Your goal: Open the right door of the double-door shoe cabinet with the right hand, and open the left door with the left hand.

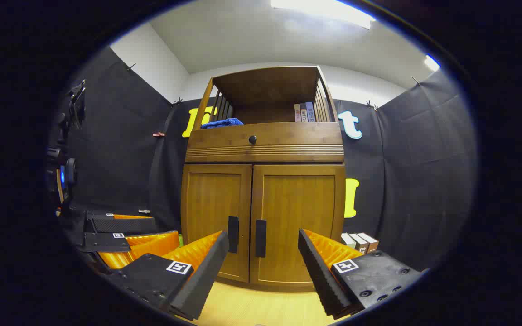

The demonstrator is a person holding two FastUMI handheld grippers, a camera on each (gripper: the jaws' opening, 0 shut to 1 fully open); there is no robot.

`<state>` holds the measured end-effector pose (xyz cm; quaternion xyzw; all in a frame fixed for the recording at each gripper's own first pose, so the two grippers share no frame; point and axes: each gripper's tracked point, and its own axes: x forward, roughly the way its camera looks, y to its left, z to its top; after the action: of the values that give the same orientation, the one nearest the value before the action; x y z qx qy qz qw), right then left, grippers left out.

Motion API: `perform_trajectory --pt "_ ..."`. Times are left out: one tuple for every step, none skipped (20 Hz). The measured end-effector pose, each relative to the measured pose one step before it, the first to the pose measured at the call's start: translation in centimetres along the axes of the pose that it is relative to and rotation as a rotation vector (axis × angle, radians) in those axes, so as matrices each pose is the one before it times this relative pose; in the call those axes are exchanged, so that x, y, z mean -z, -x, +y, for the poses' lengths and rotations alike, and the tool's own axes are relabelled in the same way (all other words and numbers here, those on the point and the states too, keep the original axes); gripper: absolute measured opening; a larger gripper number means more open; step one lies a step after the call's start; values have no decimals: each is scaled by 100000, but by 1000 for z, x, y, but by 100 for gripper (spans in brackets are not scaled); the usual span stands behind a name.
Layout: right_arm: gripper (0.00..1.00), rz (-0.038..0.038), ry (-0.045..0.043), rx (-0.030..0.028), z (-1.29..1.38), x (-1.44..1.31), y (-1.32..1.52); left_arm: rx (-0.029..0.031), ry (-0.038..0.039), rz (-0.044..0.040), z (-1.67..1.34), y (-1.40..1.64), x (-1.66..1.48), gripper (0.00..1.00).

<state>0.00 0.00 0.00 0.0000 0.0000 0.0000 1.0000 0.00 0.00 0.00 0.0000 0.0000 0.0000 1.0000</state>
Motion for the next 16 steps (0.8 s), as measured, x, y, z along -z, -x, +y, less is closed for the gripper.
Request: perform_trajectory --pt "97 -343 855 802 -280 -128 11 710 -195 265 -196 -26 178 95" --pt "97 -304 1152 576 -71 -35 -90 275 -509 123 -66 -18 14 95" --pt "97 70 891 31 10 42 -92 -57 -513 -133 -66 -86 15 95" --pt "97 302 339 -766 198 168 -64 259 -126 -199 -86 -111 -123 95" --pt "97 157 139 -1650 348 102 -102 1088 336 -160 -332 -65 -16 95" --pt "97 311 94 -823 85 114 -20 822 543 139 -244 30 73 95" --pt "99 351 404 -51 -63 181 -29 227 232 -185 43 -20 -64 95" --pt "97 205 523 335 -299 90 -94 -737 -243 -490 194 -14 -200 95" --pt "99 -97 32 111 -87 65 -48 -811 -275 -400 272 15 -19 95" --pt "97 118 -502 -269 55 48 -84 -780 -20 -359 178 -35 -109 95" --pt "97 285 -990 -864 119 111 -66 -491 163 17 128 -30 116 95" --pt "97 446 -1159 -993 133 142 -76 -482 308 82 155 67 -93 95" --pt "97 654 -877 -309 -32 123 -77 -618 171 -190 209 -44 53 95" --pt "97 306 -542 208 -168 36 -55 -635 -13 -169 174 -49 -31 95" --pt "99 118 -137 287 -121 32 -141 -659 -20 -235 186 -41 -9 95" --pt "97 -10 -167 266 -121 57 -173 -395 -90 -112 169 70 -45 95"
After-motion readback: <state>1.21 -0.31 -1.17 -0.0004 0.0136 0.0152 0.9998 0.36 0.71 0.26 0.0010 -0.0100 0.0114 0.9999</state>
